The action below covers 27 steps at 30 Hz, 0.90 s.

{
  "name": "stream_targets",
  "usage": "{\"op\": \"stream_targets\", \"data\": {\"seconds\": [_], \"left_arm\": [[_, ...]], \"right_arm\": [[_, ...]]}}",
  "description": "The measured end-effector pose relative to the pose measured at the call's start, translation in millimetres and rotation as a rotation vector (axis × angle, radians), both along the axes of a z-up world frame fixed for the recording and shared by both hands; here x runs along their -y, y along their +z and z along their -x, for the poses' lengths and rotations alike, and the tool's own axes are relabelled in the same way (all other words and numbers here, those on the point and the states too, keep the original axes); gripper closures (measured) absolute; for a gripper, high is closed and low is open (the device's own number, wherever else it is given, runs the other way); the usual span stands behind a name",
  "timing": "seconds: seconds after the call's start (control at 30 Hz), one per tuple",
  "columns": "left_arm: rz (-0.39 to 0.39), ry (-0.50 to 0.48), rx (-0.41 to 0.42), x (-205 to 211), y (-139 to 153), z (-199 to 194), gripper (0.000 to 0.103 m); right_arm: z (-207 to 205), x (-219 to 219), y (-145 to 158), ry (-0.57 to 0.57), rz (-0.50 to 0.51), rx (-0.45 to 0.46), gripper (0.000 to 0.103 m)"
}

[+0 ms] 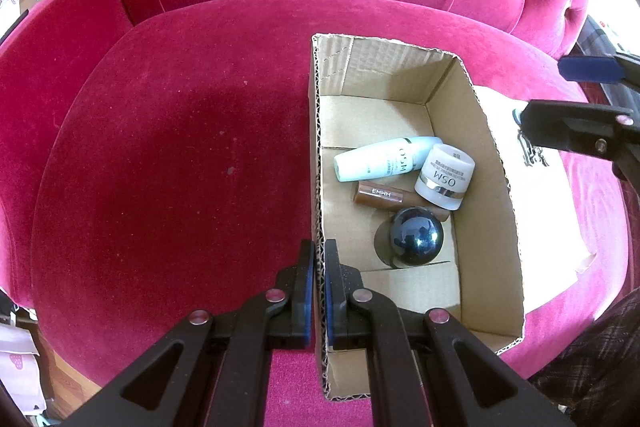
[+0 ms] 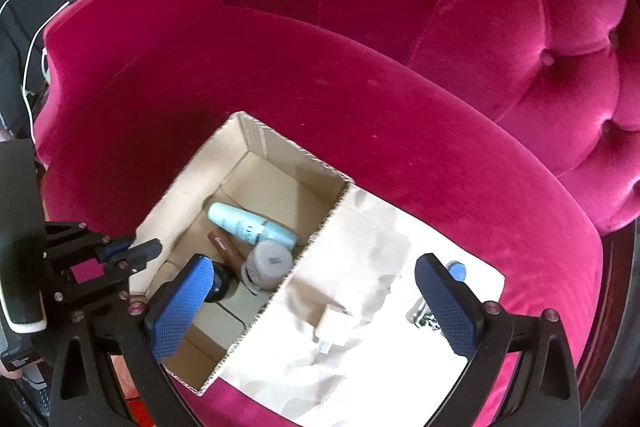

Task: Organize rigid objects
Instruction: 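Move the right tool back over the paper toward the white plug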

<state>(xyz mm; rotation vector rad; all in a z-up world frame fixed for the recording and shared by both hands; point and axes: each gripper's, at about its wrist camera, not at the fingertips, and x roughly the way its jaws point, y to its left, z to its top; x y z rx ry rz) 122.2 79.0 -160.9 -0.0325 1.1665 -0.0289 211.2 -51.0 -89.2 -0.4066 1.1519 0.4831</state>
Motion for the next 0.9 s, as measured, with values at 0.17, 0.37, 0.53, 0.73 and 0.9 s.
{"op": "stream_targets", "data": {"seconds": [0.17,0.37,0.53,0.73,0.9], "left_arm": [[-0.001,0.000,0.000,0,0,0,0.099],[-0.001,0.000,0.000,0,0,0,0.099],[-0.001,0.000,0.000,-1,0,0,0.099],[-0.002,-0.001,0.000,0,0,0,0.099],[-0.003,-0.002,0.001,0,0,0,0.099]], "right_arm": [[-1,15,1,-0.051,-0.005,0.002,0.000],[-2,36,2,-0.124,-0.015,0.016,0.000],[-2,52,1,-0.187,-0.029,0.026,0.000],[3,69,-4,-0.264,-0.037,0.034,0.000],[8,80,-12,-0.325,-0.042,0.031,0.000]]}}
